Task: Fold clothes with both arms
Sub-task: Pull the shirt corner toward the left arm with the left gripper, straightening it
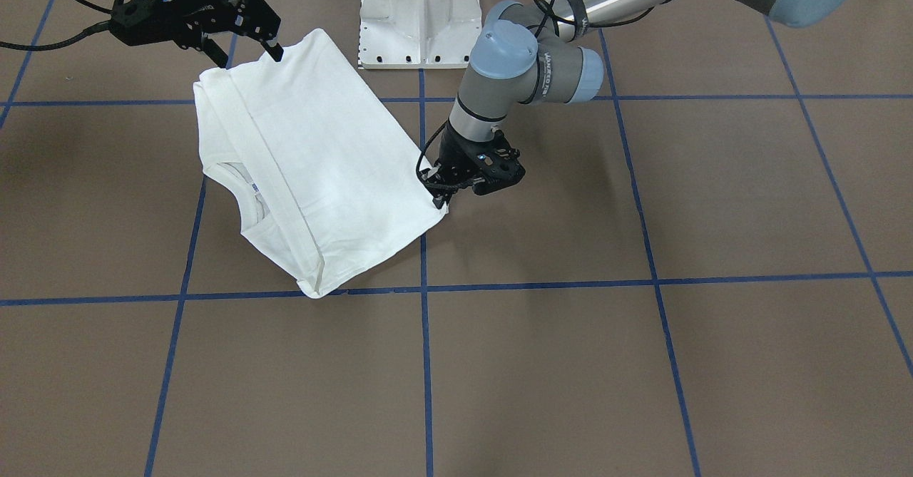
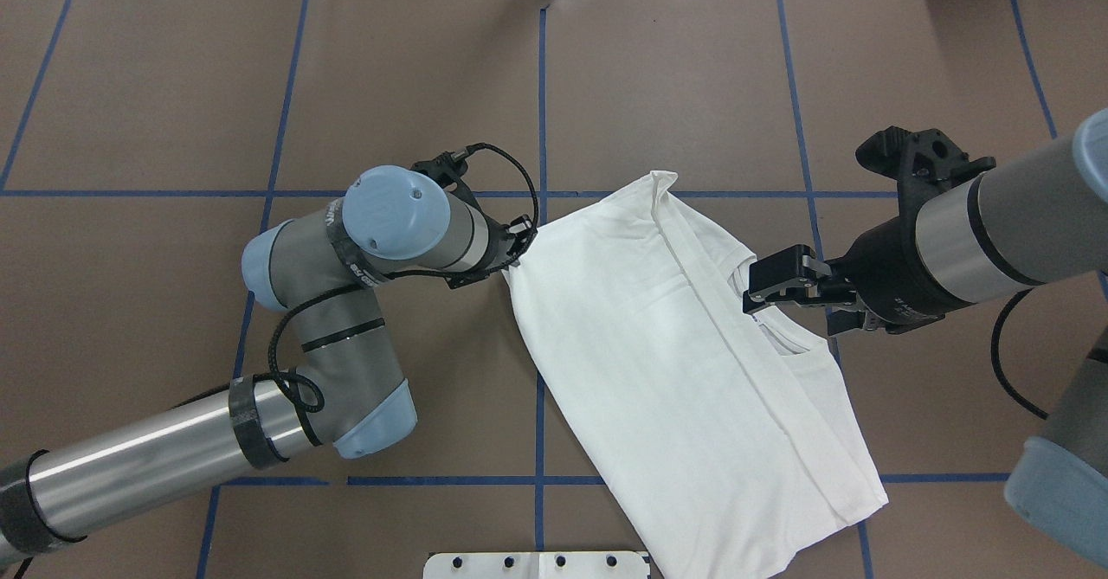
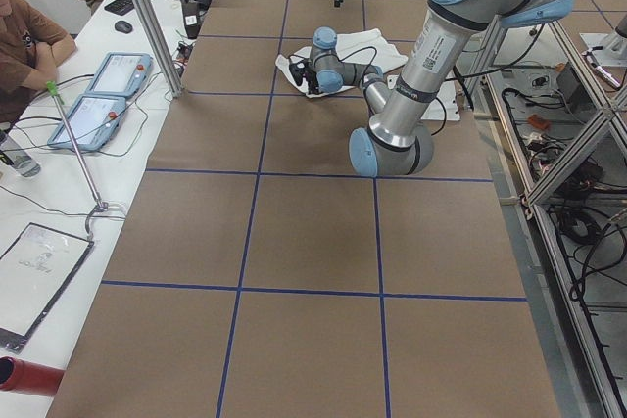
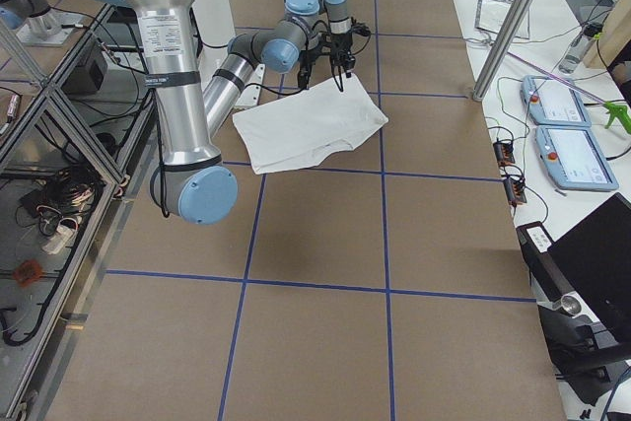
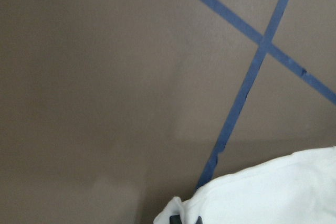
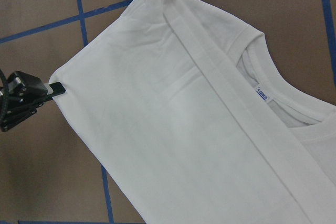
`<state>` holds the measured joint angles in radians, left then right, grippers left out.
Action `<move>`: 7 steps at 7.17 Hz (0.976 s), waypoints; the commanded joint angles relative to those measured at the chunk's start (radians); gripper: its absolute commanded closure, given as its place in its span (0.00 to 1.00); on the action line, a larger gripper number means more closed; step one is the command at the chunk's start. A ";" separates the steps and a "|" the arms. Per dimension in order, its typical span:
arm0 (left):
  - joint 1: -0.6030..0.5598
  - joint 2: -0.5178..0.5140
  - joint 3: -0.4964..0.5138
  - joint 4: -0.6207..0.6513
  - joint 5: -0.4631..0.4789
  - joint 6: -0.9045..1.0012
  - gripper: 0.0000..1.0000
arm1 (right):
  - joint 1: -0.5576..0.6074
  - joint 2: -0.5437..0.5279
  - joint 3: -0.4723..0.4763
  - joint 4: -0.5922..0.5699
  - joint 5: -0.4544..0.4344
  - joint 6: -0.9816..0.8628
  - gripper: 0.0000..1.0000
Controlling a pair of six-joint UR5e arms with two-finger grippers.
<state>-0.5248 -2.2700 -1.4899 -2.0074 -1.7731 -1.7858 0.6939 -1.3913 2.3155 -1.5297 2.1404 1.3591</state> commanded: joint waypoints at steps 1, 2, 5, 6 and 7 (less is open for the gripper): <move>-0.087 0.001 0.022 0.047 0.000 0.087 1.00 | -0.002 0.003 -0.008 0.000 -0.004 0.000 0.00; -0.131 -0.005 0.075 0.039 0.000 0.155 1.00 | 0.001 0.020 -0.008 0.000 -0.007 0.000 0.00; -0.221 -0.125 0.317 -0.086 0.000 0.258 1.00 | 0.001 0.049 -0.033 0.000 -0.007 0.000 0.00; -0.228 -0.181 0.426 -0.172 0.000 0.273 1.00 | 0.001 0.049 -0.034 0.000 -0.007 0.000 0.00; -0.230 -0.201 0.478 -0.229 0.001 0.295 1.00 | -0.001 0.049 -0.035 0.000 -0.007 0.000 0.00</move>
<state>-0.7478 -2.4315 -1.0969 -2.1604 -1.7729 -1.5141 0.6945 -1.3432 2.2824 -1.5294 2.1339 1.3591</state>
